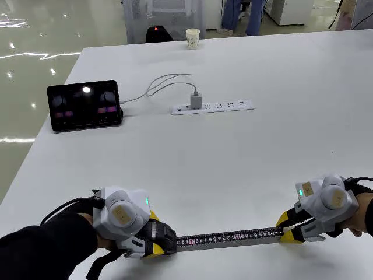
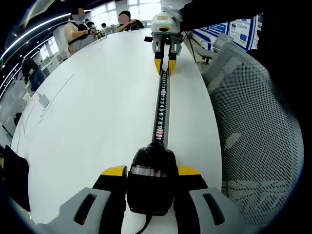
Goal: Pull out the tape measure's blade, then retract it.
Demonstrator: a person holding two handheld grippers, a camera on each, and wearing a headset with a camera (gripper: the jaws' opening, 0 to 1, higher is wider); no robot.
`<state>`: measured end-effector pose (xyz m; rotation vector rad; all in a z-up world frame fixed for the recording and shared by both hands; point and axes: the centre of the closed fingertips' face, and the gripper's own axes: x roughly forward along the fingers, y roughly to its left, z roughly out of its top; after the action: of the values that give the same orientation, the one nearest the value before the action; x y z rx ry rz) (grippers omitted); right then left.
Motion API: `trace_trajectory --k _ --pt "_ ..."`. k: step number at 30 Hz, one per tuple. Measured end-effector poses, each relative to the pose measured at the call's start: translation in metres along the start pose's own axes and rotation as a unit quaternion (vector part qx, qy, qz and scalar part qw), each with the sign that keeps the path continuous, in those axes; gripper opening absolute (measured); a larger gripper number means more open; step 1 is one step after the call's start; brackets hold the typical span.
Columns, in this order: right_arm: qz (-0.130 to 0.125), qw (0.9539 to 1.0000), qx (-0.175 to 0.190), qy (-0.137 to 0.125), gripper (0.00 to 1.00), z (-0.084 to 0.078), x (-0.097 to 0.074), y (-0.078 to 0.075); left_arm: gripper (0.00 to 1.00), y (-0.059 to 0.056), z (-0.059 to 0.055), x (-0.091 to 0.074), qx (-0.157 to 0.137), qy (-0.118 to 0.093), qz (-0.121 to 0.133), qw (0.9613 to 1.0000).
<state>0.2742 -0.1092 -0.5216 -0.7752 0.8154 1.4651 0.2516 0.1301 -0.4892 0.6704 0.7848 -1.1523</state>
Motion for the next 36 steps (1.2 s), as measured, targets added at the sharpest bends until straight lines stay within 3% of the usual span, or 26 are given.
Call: trace_trajectory --k 3,14,22,30,36 --pt "0.001 1.0 0.003 -0.001 0.11 -0.0007 -0.0003 0.0 0.32 0.0003 0.001 0.0006 -0.008 -0.005 0.003 1.0" --pt "-0.011 0.9998 -0.002 0.016 0.12 0.0 0.0011 -0.0012 0.32 0.0012 0.002 0.0024 0.012 0.003 0.005 0.9999" --pt "-0.016 0.9992 0.03 0.019 0.12 -0.0005 0.0016 -0.0021 0.32 0.001 0.0022 0.0023 0.013 0.002 0.004 0.9999" --pt "-0.019 0.9991 0.016 0.034 0.12 -0.0001 0.0033 -0.0016 0.32 0.0011 0.0015 0.0024 0.014 0.003 -0.001 0.9999" --pt "-0.022 0.9991 0.02 0.03 0.12 -0.0006 0.0032 -0.0031 0.32 0.001 0.0015 0.0022 0.015 0.006 -0.003 0.9999"
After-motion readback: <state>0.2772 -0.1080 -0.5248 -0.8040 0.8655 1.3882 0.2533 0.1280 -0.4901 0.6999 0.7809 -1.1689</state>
